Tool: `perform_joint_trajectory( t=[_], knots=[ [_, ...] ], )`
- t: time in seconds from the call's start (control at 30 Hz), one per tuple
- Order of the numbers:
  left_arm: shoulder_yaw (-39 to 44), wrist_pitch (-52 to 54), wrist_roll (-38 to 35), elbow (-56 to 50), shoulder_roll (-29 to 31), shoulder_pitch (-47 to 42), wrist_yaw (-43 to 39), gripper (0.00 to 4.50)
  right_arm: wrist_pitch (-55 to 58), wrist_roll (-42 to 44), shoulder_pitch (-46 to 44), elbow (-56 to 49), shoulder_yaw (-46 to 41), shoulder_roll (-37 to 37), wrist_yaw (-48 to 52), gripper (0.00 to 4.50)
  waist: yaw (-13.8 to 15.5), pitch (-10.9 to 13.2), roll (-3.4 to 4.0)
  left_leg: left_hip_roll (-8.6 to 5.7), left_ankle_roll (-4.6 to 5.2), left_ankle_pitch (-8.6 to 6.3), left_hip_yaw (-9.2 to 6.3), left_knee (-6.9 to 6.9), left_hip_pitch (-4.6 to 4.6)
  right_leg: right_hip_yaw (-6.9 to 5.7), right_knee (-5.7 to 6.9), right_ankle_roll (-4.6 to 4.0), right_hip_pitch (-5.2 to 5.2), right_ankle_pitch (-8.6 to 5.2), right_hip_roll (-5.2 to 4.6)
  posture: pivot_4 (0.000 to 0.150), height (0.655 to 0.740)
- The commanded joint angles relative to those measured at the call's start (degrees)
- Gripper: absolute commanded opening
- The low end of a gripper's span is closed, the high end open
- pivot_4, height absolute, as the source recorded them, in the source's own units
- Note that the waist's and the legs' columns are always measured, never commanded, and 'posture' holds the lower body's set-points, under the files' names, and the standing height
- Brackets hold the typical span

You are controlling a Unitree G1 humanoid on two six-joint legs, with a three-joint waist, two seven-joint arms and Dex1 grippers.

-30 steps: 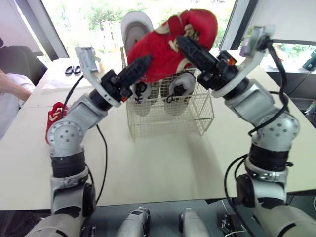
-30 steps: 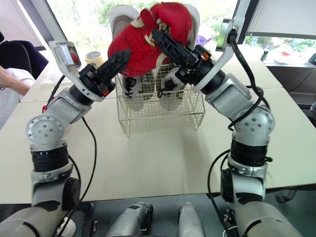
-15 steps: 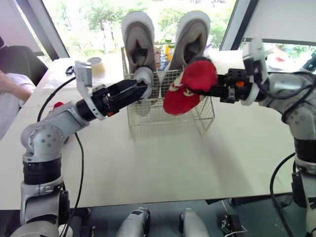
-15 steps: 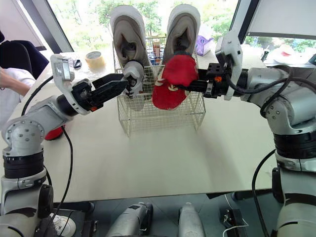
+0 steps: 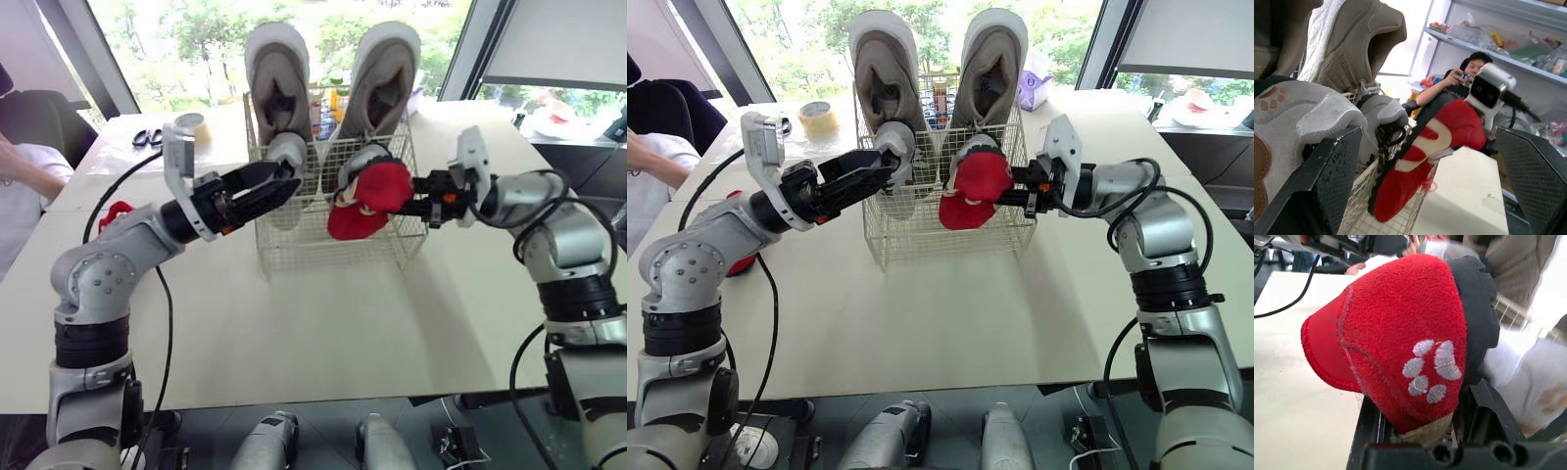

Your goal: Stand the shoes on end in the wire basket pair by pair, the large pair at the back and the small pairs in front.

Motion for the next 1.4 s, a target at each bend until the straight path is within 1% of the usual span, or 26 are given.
perform_joint_trajectory(
  t=[0.03,0.23,0.4,0.47,0.5,0.8,0.93,1.0,1.1,1.17,1.2,1.4],
  knots=[
    [0.40,-1.12,0.08,-1.94,-0.02,-0.34,-0.36,4.44,-2.34,-0.98,0.56,-0.13,-2.11,0.51,0.07,0.72,-0.01,0.00,0.00,-0.01,-0.02,0.02,0.00,0.00,0.00,0.00,0.00,0.00,-0.01,0.00,0.00,0.150,0.7400],
    [-0.40,-0.86,0.59,-2.13,-0.13,-0.59,-0.64,4.44,-3.59,-3.54,2.87,0.44,-2.23,0.52,-0.70,0.72,-0.03,0.00,0.00,0.00,-0.06,0.03,-0.01,0.00,0.00,0.00,0.02,0.00,-0.01,0.00,0.00,0.150,0.7400],
    [-0.77,-0.99,1.00,-2.05,-0.48,-0.79,-0.73,4.44,-0.49,-2.21,3.81,-2.52,-3.48,-0.41,-0.74,0.72,0.12,0.00,0.00,-0.01,-0.04,0.02,-0.01,0.03,0.00,0.00,0.02,0.00,0.02,0.00,0.00,0.150,0.7400],
    [-0.77,-0.95,1.00,-2.14,-0.48,-0.71,-0.75,4.50,-0.11,-2.42,4.42,-4.57,-4.25,-0.99,-1.48,1.72,0.14,0.00,0.00,-0.01,-0.04,0.02,-0.02,0.03,0.00,0.00,0.02,0.00,0.02,0.00,0.00,0.150,0.7400],
    [-0.74,-0.92,1.02,-2.22,-0.46,-0.64,-0.76,4.50,0.28,-2.44,4.74,-5.70,-4.60,-1.38,-1.82,2.01,0.15,0.00,0.00,-0.01,-0.04,0.02,-0.02,0.03,0.00,0.00,0.02,0.00,0.02,0.00,0.00,0.150,0.7400],
    [0.87,-0.40,0.32,-3.62,1.25,1.75,-0.84,4.50,6.94,0.41,6.39,-14.36,-9.81,-7.01,-3.93,2.01,0.08,0.00,0.00,-0.01,0.01,-0.01,-0.02,-0.01,0.00,0.00,0.00,0.00,0.00,0.00,-0.01,0.150,0.7400],
    [1.07,-0.41,0.07,-3.98,1.58,2.48,-0.75,4.50,10.13,2.03,6.51,-15.11,-10.48,-7.99,-3.54,2.01,0.08,0.00,0.00,0.00,0.09,-0.06,-0.02,0.00,0.00,0.00,0.00,0.00,0.01,0.00,-0.01,0.150,0.7400],
    [0.92,-0.51,0.18,-3.97,1.44,2.46,-0.66,4.50,11.11,2.62,6.48,-15.34,-10.18,-7.18,-3.84,2.01,0.08,0.00,0.00,-0.01,0.11,-0.07,-0.02,0.01,0.00,0.00,0.00,0.00,0.02,0.00,-0.02,0.150,0.7400],
    [0.81,-0.64,0.30,-3.92,1.23,2.31,-0.51,4.50,12.51,3.43,6.19,-16.34,-9.35,-6.12,-4.18,2.90,0.05,0.00,0.00,-0.01,0.11,-0.07,-0.02,0.00,0.00,0.00,0.00,0.00,0.01,0.00,-0.02,0.150,0.7400],
    [0.78,-0.71,0.35,-3.94,1.17,2.30,-0.48,4.50,13.38,3.87,5.92,-16.74,-9.06,-5.61,-4.45,3.84,0.03,0.00,0.00,0.00,0.09,-0.06,-0.02,0.00,0.00,0.00,0.00,0.00,0.01,0.00,-0.02,0.150,0.7400],
    [0.74,-0.73,0.38,-3.98,1.14,2.30,-0.45,4.50,13.52,3.76,5.89,-16.78,-8.91,-5.54,-4.49,4.42,0.05,0.00,0.00,-0.01,0.09,-0.06,-0.02,0.00,0.00,0.00,0.00,0.00,0.01,0.00,-0.02,0.150,0.7400],
    [1.37,-0.44,0.05,-4.97,1.56,3.25,0.29,4.50,11.53,0.91,7.16,-16.16,-9.64,-7.33,-4.94,4.42,0.12,0.00,0.00,-0.01,0.10,-0.06,-0.02,0.02,0.00,0.00,0.00,0.00,0.02,0.00,-0.03,0.150,0.7400]
  ],
)
